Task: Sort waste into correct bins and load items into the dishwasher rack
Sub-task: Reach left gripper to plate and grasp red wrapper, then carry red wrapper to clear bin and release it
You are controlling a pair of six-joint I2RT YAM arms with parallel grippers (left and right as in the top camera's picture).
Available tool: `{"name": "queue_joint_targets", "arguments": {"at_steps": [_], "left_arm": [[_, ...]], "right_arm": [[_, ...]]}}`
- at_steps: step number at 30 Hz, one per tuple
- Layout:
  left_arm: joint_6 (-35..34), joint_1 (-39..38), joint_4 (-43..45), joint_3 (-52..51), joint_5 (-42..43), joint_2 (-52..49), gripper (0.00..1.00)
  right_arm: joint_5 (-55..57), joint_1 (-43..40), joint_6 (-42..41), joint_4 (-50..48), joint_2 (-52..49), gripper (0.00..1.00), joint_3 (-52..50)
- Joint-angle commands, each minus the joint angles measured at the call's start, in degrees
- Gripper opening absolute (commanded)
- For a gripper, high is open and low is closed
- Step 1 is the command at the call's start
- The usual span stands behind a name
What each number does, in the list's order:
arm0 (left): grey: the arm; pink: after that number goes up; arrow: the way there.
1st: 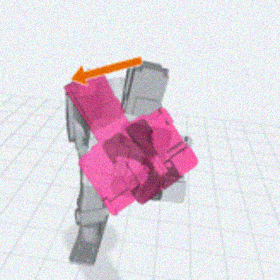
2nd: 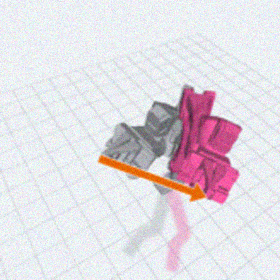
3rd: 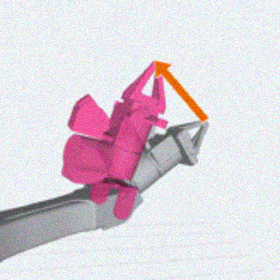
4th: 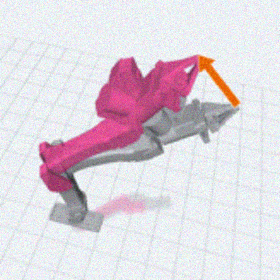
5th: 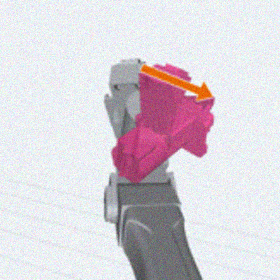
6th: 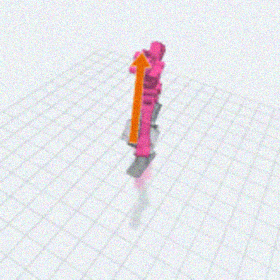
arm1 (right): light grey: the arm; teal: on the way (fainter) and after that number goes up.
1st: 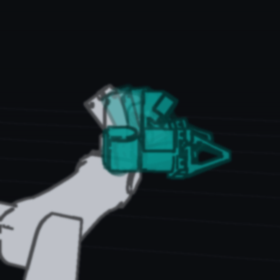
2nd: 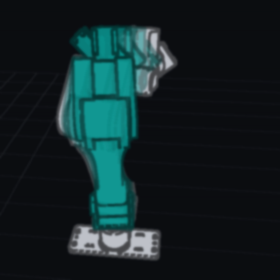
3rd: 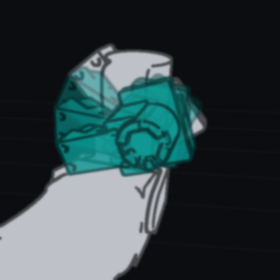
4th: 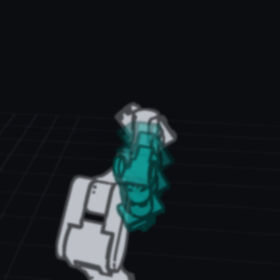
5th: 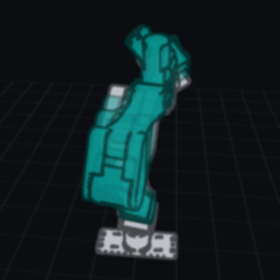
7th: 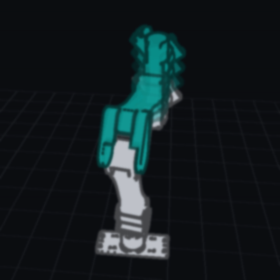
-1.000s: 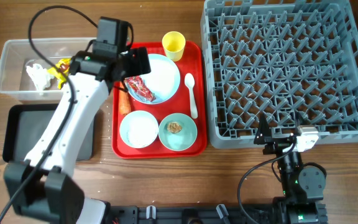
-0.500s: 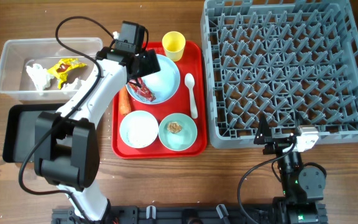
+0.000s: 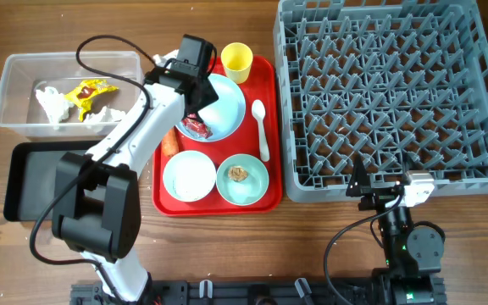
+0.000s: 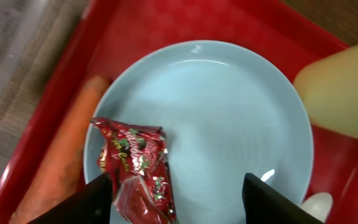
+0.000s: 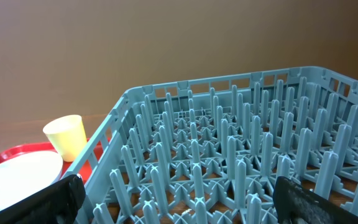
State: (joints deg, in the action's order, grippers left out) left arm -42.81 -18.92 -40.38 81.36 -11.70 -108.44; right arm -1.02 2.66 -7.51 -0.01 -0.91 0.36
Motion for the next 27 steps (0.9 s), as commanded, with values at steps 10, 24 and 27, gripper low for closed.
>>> {"name": "queue_joint_targets", "arguments": {"at_steps": [10, 24, 27], "left_arm": [[-4.59, -0.09, 0.68, -0.15, -5.14, -3.98, 0.6], [-4.59, -0.09, 4.26, -0.15, -8.33, -8.87, 0.56], [-4.59, -0.09, 4.63, -0.15, -8.31, -9.62, 0.55]], "right_arm": [[0.57, 0.07, -0.39, -0.33, 0.11, 1.0, -0.07], [0.57, 0.07, -0.37, -0.35, 0.11, 1.0, -0.07], [0.57, 0.07, -0.39, -0.35, 0.11, 1.0, -0.07]]}}
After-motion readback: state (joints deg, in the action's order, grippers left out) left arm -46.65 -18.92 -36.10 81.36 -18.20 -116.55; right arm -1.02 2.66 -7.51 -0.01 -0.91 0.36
